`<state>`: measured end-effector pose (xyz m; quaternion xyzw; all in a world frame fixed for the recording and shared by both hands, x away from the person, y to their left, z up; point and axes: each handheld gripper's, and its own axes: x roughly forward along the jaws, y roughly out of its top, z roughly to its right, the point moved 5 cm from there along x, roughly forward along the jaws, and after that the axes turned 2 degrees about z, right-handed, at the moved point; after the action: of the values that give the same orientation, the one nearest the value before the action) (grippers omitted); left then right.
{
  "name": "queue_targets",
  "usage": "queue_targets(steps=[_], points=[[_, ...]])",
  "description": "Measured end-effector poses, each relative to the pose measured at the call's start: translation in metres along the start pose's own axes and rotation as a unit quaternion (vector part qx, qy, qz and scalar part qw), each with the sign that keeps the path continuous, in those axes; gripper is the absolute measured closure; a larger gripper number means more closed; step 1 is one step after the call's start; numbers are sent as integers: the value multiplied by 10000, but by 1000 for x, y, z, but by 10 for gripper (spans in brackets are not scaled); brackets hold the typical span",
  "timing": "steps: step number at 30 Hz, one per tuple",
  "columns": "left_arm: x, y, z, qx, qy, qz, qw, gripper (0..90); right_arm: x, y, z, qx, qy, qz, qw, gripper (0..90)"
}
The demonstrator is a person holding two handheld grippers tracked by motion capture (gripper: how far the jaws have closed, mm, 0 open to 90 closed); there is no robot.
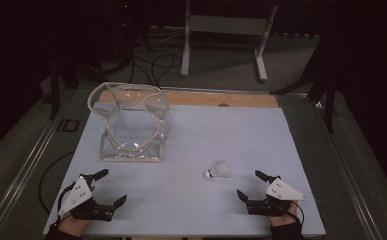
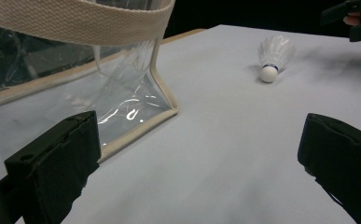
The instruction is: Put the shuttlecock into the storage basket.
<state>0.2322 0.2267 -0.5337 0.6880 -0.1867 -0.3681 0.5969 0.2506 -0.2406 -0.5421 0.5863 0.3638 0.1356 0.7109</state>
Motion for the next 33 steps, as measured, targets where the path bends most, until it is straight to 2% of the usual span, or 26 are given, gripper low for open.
queue_targets(steps=[7, 11, 17, 24, 33], points=[[-1, -1, -1, -25, 15, -33, 10000, 0, -1, -1, 2, 44, -66, 40, 10000, 91], [-3, -2, -2, -25, 36, -108, 9999, 0, -3, 0, 3, -50, -168, 60, 9998, 91], [-3, -4, -3, -51, 9, -179, 9998, 0, -5, 0, 2, 58, -166, 43, 9998, 90], [-3, -3, -3, -105, -28, -210, 9997, 0, -5, 1, 4, 72, -215, 42, 9997, 90], [-1, -3, -1, -76, -55, -314, 9995, 0, -6, 1, 4, 118, -224, 38, 9997, 90]])
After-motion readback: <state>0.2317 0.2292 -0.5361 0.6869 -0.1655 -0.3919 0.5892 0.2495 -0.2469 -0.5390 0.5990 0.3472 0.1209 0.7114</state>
